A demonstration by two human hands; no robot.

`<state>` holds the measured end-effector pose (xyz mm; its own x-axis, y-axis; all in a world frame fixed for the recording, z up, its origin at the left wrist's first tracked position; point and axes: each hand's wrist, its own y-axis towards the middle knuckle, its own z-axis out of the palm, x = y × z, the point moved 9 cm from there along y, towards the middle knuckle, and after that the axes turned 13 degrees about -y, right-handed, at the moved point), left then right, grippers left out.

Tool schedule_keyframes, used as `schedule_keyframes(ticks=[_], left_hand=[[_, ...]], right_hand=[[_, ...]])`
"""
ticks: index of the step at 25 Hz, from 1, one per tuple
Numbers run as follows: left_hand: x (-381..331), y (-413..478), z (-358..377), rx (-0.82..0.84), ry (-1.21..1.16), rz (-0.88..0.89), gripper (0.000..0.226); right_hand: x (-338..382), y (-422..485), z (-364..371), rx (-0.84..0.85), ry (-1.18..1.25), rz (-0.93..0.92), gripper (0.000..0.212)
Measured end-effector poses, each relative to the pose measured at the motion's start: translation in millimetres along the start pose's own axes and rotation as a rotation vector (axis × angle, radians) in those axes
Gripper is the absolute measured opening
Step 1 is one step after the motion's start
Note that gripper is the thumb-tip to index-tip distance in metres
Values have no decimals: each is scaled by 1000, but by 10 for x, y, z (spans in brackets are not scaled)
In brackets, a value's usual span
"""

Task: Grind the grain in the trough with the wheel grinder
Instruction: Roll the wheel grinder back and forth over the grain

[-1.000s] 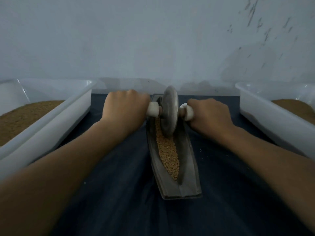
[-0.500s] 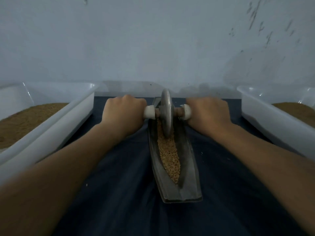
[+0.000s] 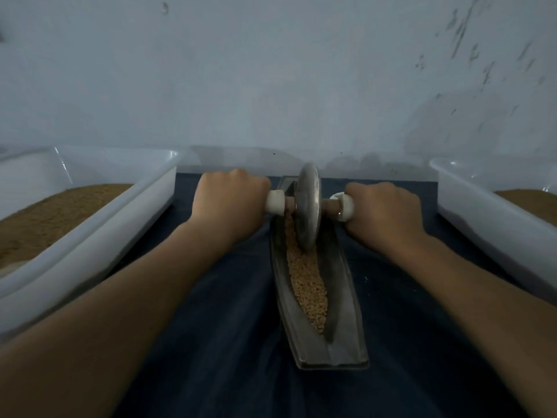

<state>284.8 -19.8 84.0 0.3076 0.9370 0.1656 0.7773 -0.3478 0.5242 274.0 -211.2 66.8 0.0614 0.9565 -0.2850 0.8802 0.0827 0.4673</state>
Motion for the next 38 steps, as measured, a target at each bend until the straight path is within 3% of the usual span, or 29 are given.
schedule_keyframes(ticks=[2, 6, 9, 12, 15, 19, 25, 27, 30, 32, 38], left_hand=[[2, -115, -46, -8, -28, 78, 15], [36, -520, -135, -65, -120, 275, 18], [139, -308, 86, 74, -146, 83, 14], [168, -46, 187, 82, -142, -54, 14], [172, -120, 172, 115, -167, 5, 12], [179, -323, 161, 167, -230, 138, 15], [141, -67, 129, -14, -101, -58, 22], [125, -106, 138, 55, -130, -14, 18], [162, -304, 73, 202, -205, 123, 17], [136, -374, -2, 188, -217, 189, 17], [191, 134, 238, 163, -130, -73, 9]], right_hand=[[-40, -88, -21, -6, 20, -58, 17], [-99, -588, -339, -315, -74, -191, 21], [-22, -312, -291, -246, -111, -170, 23], [77, 111, -141, -109, -90, -78, 25], [0, 39, -107, -84, -91, -109, 26], [-65, -387, -266, -231, -104, -213, 30], [41, 111, -145, -158, -110, -56, 21], [12, 73, -114, -88, -84, -82, 18], [-41, -386, -296, -196, -118, -192, 23], [-126, -557, -317, -199, -77, -210, 23], [11, 236, -86, -38, -74, -47, 16]])
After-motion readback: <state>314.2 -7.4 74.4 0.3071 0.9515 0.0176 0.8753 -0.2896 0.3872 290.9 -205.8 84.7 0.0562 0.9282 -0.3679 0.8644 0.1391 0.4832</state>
